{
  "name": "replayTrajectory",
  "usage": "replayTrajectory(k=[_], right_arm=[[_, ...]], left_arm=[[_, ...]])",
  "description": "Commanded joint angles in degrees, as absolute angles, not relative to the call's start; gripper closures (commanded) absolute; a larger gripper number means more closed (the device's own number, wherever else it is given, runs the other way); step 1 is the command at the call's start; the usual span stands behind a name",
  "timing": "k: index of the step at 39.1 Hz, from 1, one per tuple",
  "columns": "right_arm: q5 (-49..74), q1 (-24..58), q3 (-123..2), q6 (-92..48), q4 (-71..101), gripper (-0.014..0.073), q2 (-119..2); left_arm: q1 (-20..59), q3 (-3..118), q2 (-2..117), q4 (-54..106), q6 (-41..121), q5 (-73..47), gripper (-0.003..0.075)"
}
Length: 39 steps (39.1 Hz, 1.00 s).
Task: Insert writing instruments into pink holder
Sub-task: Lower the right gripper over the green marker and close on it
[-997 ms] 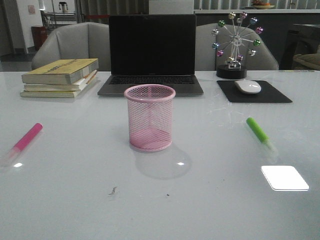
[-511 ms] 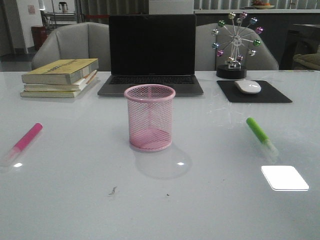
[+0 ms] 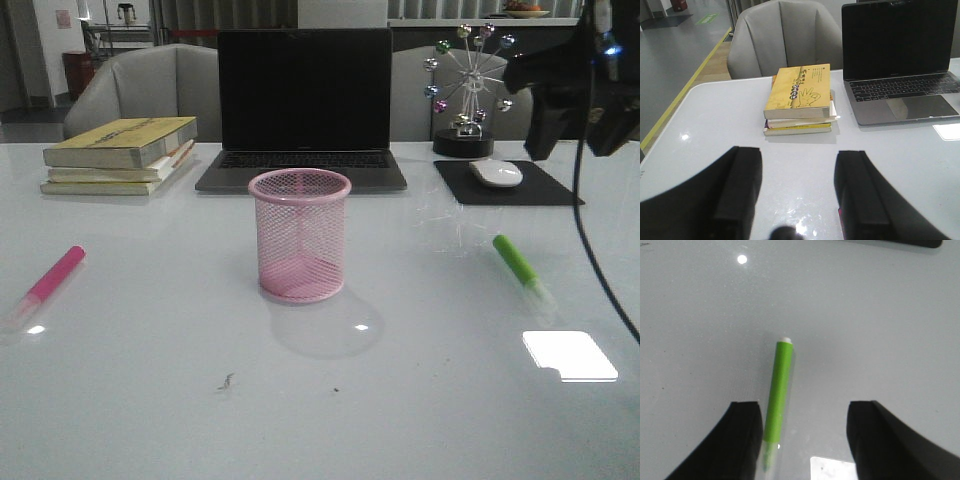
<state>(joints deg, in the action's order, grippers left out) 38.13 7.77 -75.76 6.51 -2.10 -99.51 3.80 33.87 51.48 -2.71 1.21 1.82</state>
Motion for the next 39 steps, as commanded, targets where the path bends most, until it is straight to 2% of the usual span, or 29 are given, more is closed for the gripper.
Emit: replayTrajectory(k=[1, 15, 33, 36, 39], right_arm=[[36.89, 8.02, -80.78, 6.05, -2.29, 0.0104, -101.01], [40.8, 8.23, -83.3, 6.05, -1.71, 0.0104, -110.04], [41.44, 8.24, -83.3, 6.05, 1.24, 0.0104, -114.98], [41.37, 8.24, -83.3, 6.05, 1.24, 0.011, -115.05], [41.46, 8.24, -83.3, 6.05, 1.24, 0.0155, -115.22]], left_arm=[[3.92, 36.12, 51.3, -2.61, 0.77, 6.99, 0.0315], [3.92, 36.12, 51.3, -2.61, 0.77, 6.99, 0.0315], [3.92, 36.12, 51.3, -2.61, 0.77, 6.99, 0.0315], [3.92, 36.12, 51.3, -2.61, 0.77, 6.99, 0.0315], [3.92, 36.12, 51.3, -2.61, 0.77, 6.99, 0.0315]])
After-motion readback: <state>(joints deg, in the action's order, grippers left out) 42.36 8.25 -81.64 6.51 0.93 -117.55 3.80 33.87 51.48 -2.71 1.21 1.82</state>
